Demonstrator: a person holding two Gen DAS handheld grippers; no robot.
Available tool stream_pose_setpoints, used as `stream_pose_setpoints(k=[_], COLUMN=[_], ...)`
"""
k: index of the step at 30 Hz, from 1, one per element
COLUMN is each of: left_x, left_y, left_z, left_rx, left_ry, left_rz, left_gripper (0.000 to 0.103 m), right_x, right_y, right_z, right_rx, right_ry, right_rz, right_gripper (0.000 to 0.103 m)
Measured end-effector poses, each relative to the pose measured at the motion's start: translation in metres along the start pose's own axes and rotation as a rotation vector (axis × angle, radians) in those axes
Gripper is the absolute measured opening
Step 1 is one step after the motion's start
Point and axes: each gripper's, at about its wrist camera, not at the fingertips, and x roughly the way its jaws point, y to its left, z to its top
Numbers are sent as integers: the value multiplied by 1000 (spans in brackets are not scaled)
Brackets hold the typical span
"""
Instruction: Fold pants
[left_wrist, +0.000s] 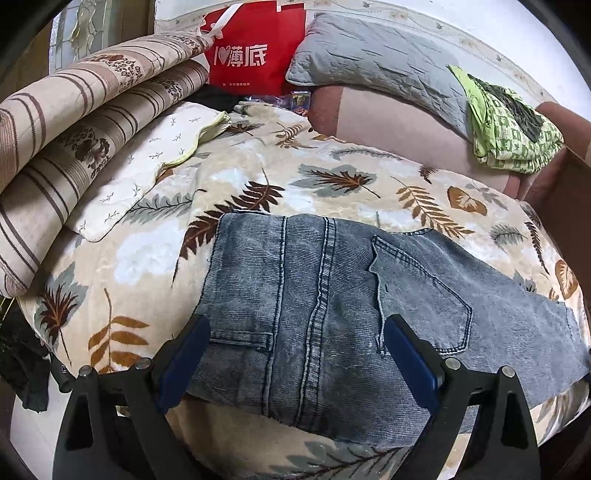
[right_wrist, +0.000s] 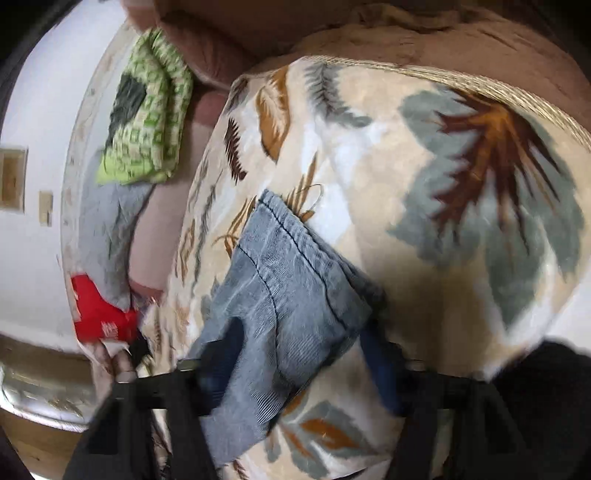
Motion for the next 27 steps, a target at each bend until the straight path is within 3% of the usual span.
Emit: stream_pose_setpoints(k=[1, 4, 9, 11, 12, 14, 15, 17, 19, 20, 24, 27], left_x=[2, 6, 14, 14, 14, 14, 13, 15, 17, 16, 9, 6], left_y=[0, 0, 0, 2, 3, 5, 5, 4, -3, -6, -22, -33], left_z=[0, -2, -4, -4, -4, -4, -4, -4, -3, -2, -1, -1], left_rx=[5, 7, 15, 9, 7, 5, 7, 11, 22, 29, 63, 95], left_ry=[3, 6, 24, 19, 18, 22, 21, 22, 31, 29, 11, 5], left_rz=[6, 8, 17, 16, 15, 11, 11, 18, 12, 4, -15, -26], left_gripper=[96, 96, 96, 96, 96, 96, 96, 96, 96, 96, 96, 96], right_x=[3, -4, -41, -43, -35, -13, 6, -7, -19, -21, -39, -51], right_y=[3, 35, 102, 98, 78, 37, 1, -16, -9, -5, 9, 23], right_z=[2, 6, 6, 8, 12, 19, 21, 18, 21, 22, 19, 8], right_rx=[-20, -171, -368, -348, -304, -212, -93, -44, -77, -91, -117, -154], right_ry=[9, -22, -174, -196, -186, -139, -36, -95, -114, -116, -160, -178], right_rz=[-22, -76, -7, -8, -52, -161, -179, -55, -95, -98, -84, -3], right_gripper=[16, 16, 15, 15, 15, 21, 20, 26, 61, 64, 64, 64])
